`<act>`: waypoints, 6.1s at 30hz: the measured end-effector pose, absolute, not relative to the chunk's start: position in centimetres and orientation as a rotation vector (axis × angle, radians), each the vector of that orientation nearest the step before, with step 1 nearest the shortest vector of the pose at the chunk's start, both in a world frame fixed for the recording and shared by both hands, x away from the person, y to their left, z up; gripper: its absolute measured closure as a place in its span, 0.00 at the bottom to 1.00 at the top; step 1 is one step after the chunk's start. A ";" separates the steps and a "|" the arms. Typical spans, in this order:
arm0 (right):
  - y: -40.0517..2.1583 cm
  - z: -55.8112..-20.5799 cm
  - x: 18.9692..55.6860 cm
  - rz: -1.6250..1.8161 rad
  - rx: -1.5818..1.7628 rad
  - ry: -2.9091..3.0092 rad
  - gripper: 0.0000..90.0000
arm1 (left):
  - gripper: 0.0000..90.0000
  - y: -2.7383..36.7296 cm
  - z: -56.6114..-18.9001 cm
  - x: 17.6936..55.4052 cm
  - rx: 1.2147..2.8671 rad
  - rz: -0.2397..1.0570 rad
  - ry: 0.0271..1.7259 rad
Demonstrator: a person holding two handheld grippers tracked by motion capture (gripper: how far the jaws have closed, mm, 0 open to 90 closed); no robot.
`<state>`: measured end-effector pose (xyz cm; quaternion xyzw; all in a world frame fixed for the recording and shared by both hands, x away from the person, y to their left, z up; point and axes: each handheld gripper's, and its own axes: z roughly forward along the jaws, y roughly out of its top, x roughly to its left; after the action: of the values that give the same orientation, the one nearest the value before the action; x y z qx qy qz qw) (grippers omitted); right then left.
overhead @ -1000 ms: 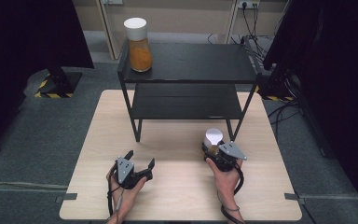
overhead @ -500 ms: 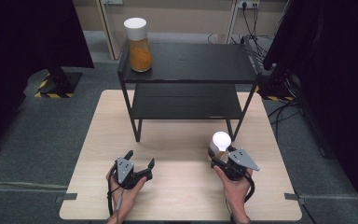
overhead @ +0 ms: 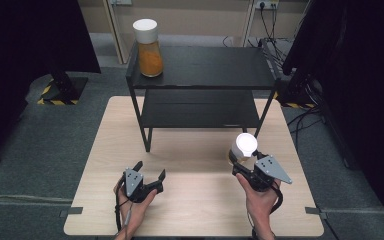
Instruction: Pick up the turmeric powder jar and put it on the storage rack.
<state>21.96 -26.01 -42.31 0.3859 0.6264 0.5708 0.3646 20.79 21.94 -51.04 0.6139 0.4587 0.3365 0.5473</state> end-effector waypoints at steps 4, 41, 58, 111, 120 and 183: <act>-26.1 -41.6 21.7 1.476 0.981 1.586 0.34 | 0.10 21.9 -51.1 20.8 1.453 0.797 1.088; -26.9 -34.8 21.8 1.502 0.913 1.411 0.34 | 0.10 21.9 -51.0 20.8 1.449 0.795 1.098; -26.2 -30.7 23.6 1.504 0.911 1.385 0.34 | 0.10 21.9 -51.0 20.8 1.450 0.793 1.099; -23.2 -17.2 36.2 1.351 1.110 1.454 0.34 | 0.10 22.0 -50.9 20.9 1.457 0.788 1.097; -23.0 -17.1 37.3 1.309 1.143 1.477 0.34 | 0.10 21.9 -50.9 20.9 1.454 0.788 1.100; -23.5 -17.8 37.8 1.352 1.201 1.488 0.14 | 0.10 21.8 -50.9 20.9 1.462 0.789 1.087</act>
<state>37.84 -23.51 -17.77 0.4724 0.5852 0.5318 0.3892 20.89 21.78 -50.94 0.6167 0.4584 0.3328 0.5466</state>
